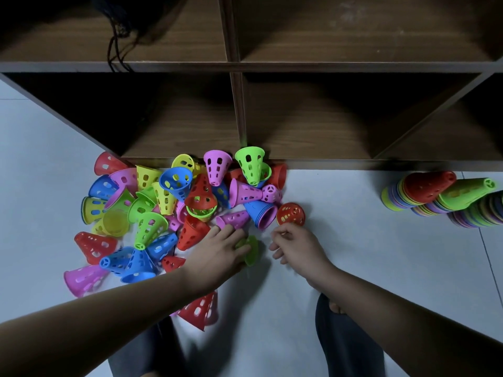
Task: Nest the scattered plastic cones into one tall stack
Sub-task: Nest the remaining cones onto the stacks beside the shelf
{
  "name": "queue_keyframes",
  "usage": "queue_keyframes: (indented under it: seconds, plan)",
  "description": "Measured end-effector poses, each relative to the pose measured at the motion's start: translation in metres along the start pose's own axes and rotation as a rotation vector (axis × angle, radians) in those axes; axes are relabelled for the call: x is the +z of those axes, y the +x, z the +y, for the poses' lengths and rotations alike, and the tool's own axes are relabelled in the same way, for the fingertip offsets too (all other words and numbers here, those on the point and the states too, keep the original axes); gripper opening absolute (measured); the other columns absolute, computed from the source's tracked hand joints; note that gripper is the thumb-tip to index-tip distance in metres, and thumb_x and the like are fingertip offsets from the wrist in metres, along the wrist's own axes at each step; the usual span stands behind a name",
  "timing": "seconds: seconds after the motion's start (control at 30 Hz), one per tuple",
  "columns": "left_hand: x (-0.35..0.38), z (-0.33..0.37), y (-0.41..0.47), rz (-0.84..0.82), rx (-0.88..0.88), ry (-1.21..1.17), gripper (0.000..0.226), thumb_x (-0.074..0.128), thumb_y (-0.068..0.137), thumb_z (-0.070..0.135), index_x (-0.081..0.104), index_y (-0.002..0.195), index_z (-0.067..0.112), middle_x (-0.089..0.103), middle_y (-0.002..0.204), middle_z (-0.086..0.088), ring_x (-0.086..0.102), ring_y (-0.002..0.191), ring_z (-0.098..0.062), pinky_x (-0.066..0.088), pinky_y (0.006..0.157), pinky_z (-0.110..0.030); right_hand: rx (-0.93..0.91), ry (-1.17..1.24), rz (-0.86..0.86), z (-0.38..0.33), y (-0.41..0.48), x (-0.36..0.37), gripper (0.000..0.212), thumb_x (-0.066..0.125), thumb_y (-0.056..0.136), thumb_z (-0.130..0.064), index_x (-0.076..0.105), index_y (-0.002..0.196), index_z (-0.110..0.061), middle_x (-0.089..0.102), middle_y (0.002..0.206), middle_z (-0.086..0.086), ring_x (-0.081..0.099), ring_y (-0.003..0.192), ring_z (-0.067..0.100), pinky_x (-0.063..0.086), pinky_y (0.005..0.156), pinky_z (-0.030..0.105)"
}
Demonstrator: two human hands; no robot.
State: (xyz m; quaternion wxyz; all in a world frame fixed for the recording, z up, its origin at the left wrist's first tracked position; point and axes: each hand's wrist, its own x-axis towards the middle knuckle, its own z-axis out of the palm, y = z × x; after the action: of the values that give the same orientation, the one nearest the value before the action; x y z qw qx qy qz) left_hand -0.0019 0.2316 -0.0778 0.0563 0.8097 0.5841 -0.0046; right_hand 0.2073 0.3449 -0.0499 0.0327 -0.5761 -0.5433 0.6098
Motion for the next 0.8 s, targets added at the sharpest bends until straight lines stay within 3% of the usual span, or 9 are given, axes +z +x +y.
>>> queue_keyframes:
  seconds: [0.13, 0.23, 0.37, 0.63, 0.7, 0.8]
  plan:
    - [-0.010, 0.000, 0.001, 0.106, -0.021, -0.050, 0.026, 0.078, 0.088, 0.044, 0.071, 0.102, 0.023, 0.055, 0.117, -0.004, 0.050, 0.102, -0.025, 0.046, 0.074, -0.040, -0.078, 0.028, 0.011, -0.018, 0.012, 0.009, 0.017, 0.066, 0.102, -0.031, 0.074, 0.094, -0.018, 0.077, 0.081, 0.007, 0.066, 0.060, 0.013, 0.050, 0.053, 0.025]
    - [-0.015, 0.001, 0.000, 0.155, -0.051, -0.067, 0.018, 0.069, 0.095, 0.041, 0.068, 0.096, 0.022, 0.055, 0.111, -0.005, 0.049, 0.099, -0.027, 0.042, 0.073, -0.040, -0.107, 0.019, 0.052, -0.025, 0.025, 0.016, 0.022, 0.069, 0.100, -0.030, 0.074, 0.083, -0.016, 0.074, 0.071, 0.008, 0.063, 0.055, 0.016, 0.050, 0.052, 0.030]
    - [-0.020, -0.002, -0.005, 0.183, -0.072, -0.101, 0.031, 0.053, 0.103, 0.046, 0.072, 0.094, 0.024, 0.055, 0.107, -0.003, 0.052, 0.095, -0.026, 0.039, 0.074, -0.039, -0.135, -0.045, 0.105, -0.026, 0.036, 0.021, 0.032, 0.072, 0.098, -0.028, 0.071, 0.069, -0.016, 0.067, 0.057, 0.000, 0.055, 0.045, 0.005, 0.045, 0.057, 0.030]
    - [-0.028, -0.012, -0.007, 0.240, -0.133, -0.357, 0.017, 0.069, 0.101, 0.033, 0.074, 0.102, 0.017, 0.059, 0.092, 0.000, 0.056, 0.083, -0.023, 0.051, 0.071, -0.039, -0.158, -0.096, 0.165, -0.027, 0.023, 0.020, 0.030, 0.068, 0.094, -0.017, 0.068, 0.064, -0.011, 0.066, 0.059, 0.004, 0.055, 0.049, 0.007, 0.043, 0.054, 0.029]
    - [-0.033, -0.015, -0.007, 0.257, -0.163, -0.413, 0.017, 0.070, 0.103, 0.032, 0.073, 0.104, 0.015, 0.060, 0.095, 0.001, 0.059, 0.088, -0.021, 0.054, 0.077, -0.032, -0.160, -0.066, 0.176, -0.027, 0.018, 0.016, 0.028, 0.068, 0.093, -0.014, 0.068, 0.066, -0.008, 0.066, 0.058, 0.006, 0.053, 0.049, 0.009, 0.042, 0.053, 0.028]
    - [-0.045, -0.017, -0.005, 0.303, -0.227, -0.510, 0.019, 0.073, 0.103, 0.031, 0.071, 0.106, 0.013, 0.061, 0.095, 0.003, 0.060, 0.092, -0.013, 0.042, 0.083, -0.011, -0.142, -0.008, 0.182, -0.027, 0.011, 0.008, 0.027, 0.068, 0.091, -0.014, 0.067, 0.064, -0.009, 0.061, 0.054, 0.002, 0.050, 0.049, 0.010, 0.041, 0.055, 0.027]
